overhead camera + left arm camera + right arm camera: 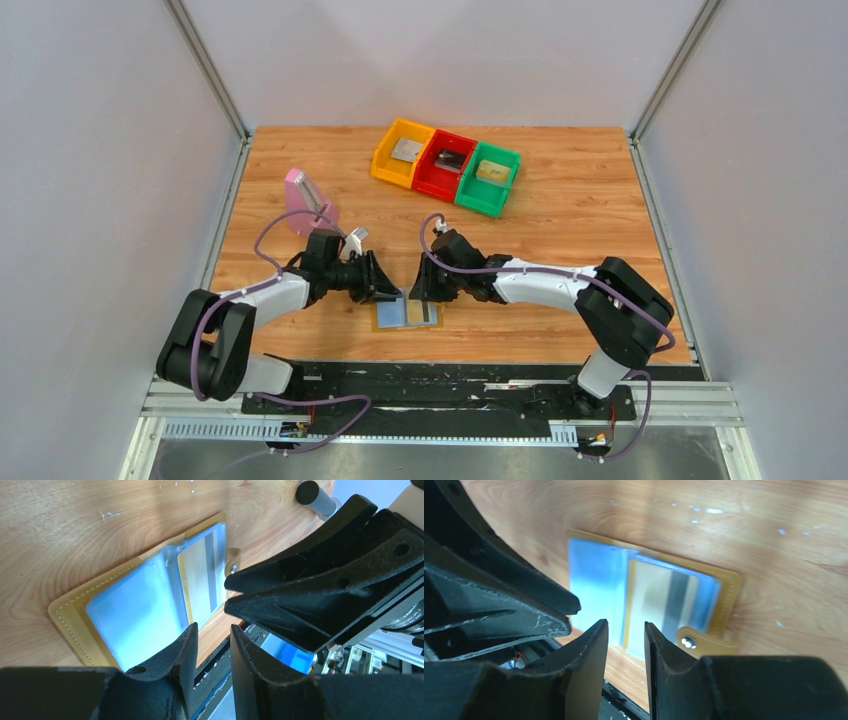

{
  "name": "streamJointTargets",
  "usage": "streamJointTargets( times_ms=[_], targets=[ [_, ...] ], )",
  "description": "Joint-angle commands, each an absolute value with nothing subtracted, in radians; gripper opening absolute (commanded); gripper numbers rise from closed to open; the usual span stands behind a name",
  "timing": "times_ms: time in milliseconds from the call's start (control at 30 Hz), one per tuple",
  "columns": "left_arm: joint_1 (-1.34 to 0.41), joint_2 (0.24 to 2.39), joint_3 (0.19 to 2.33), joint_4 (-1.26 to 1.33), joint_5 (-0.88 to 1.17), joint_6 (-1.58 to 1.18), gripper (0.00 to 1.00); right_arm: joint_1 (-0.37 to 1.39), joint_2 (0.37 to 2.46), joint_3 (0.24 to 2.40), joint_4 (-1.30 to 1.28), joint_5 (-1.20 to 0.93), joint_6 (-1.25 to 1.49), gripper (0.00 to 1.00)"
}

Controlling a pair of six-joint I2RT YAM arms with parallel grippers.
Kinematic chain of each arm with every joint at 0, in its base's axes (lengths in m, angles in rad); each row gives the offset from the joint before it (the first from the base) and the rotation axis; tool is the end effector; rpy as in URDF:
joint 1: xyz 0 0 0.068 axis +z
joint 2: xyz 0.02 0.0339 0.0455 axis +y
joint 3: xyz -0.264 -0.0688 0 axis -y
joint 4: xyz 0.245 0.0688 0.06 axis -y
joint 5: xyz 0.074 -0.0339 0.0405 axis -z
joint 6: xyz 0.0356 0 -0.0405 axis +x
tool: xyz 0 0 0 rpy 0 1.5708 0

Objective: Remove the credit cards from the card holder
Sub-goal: Remove the credit card from the card holder.

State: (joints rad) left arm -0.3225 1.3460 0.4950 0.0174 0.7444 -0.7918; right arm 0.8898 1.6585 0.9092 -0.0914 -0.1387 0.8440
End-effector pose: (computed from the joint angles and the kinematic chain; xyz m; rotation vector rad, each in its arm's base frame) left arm 0.2154 -0.0974 0.1520 -0.2198 2.5801 -1.3714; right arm 0.2079 0.2643 0.1721 -0.1301 2.6293 0.8850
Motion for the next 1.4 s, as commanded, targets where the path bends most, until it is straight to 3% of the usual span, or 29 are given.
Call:
streamJointTargets(
  times_ms=[0, 1367],
  targets=[
    [-0.34, 1.392, 0.47, 0.139, 0.771, -0.816, 0.39, 0.878, 1.619, 0.902, -0.129, -0.072, 0.831, 0.34],
    [-0.363, 1.556, 0.463, 0.227, 0.749, -0.779, 0.4, 0.875, 1.724, 0.936, -0.206, -0.049, 0.834, 0.3]
  ],
)
